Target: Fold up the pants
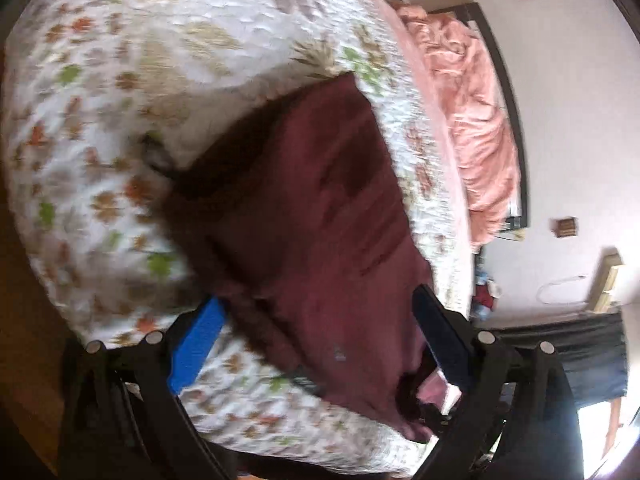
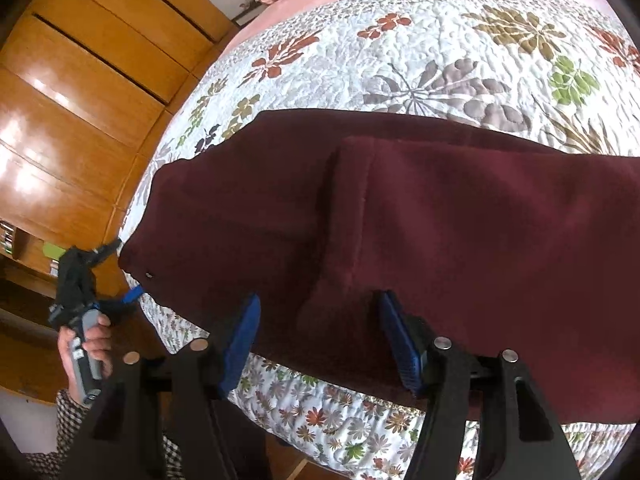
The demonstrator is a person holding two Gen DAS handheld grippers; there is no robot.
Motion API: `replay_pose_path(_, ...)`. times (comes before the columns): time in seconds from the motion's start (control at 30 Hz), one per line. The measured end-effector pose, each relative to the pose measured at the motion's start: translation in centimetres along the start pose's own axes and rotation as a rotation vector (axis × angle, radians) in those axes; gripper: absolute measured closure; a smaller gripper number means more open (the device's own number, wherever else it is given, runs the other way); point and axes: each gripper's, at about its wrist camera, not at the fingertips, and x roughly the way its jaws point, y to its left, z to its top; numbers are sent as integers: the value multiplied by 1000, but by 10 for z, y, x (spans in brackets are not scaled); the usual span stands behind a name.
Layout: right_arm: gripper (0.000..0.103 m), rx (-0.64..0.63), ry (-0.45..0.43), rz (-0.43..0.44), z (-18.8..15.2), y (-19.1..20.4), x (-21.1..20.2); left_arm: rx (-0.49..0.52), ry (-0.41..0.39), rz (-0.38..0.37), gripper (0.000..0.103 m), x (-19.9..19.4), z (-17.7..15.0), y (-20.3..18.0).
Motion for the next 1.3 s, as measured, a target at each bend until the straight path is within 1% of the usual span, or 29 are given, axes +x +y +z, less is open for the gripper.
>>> replay_pose_path(0.03, 39, -4, -1, -4, 0, 1, 0, 9, -7, -9, 13, 0, 0, -4)
replay_pose_path(0.07, 39, -5, -1, -4, 0, 1, 2, 21, -14, -43, 13, -2, 0, -9)
replay_pose_path(0.1, 38, -9, -2, -4, 0, 1, 2, 36, -30, -120, 13, -6, 0, -12)
replay_pose_path(0.13, 38, -11, -2, -4, 0, 1, 2, 47, -38, -160, 13, -8, -1, -12)
replay_pose_path(0.17, 38, -13, -1, -5, 0, 1, 3, 60, -44, -172, 13, -9, -1, -14)
replay_pose_path(0.23, 38, -12, -1, -7, 1, 1, 4, 61, -31, -107, 12, -2, 1, -14)
replay_pose_path(0.3, 38, -11, -1, -11, 2, 2, 6, 29, -9, -37, 12, 10, 2, -4)
replay_pose_path(0.33, 38, -11, -1, -12, 2, 2, 5, 16, -2, -26, 12, 15, 3, 1)
replay_pose_path(0.43, 38, -24, -2, -12, 1, 3, 5, -9, -16, -6, 12, 18, 6, 5)
replay_pose_path(0.5, 38, -24, -2, -9, 1, 1, 5, -36, -22, 23, 12, 20, 8, 1)
replay_pose_path(0.57, 38, -22, -4, -4, 2, 0, 4, -52, -30, 29, 14, 20, 10, 0)
replay_pose_path(0.6, 38, -22, -5, -2, 1, 0, 4, -61, -36, 32, 17, 20, 10, -1)
replay_pose_path(0.63, 38, -22, -7, 1, 1, -1, 4, -61, -38, 52, 35, 19, 10, 0)
replay_pose_path(0.67, 38, -21, -8, 5, 1, -1, 4, -62, -43, 80, 58, 17, 10, 1)
replay_pose_path(0.7, 38, -20, -9, 7, 1, -2, 4, -67, -48, 97, 69, 16, 10, 4)
replay_pose_path(0.8, 38, -14, -10, 13, 0, -3, 4, -86, -47, 62, 73, 12, 12, 12)
replay_pose_path(0.9, 38, -21, -11, 14, -1, -4, 3, -66, -70, 42, 77, 5, 9, 5)
replay_pose_path(0.97, 38, -23, -12, 18, -2, -4, 3, -34, -95, 4, 79, -4, 5, -7)
replay_pose_path(1.03, 38, -16, -13, 23, -2, -4, 2, 38, -117, -31, 79, -13, 2, -27)
replay_pose_path(1.07, 38, -14, -13, 25, -2, -5, 2, 64, -121, -35, 79, -15, 1, -33)
replay_pose_path(1.1, 38, -12, -14, 26, -2, -5, 2, 94, -126, -31, 79, -15, 0, -39)
replay_pose_path(1.17, 38, -10, -15, 28, -3, -5, 1, 91, -128, -16, 79, -10, 2, -39)
replay_pose_path(1.3, 38, -2, -16, 32, -2, -5, 0, -28, -105, 61, 79, 5, 8, -3)
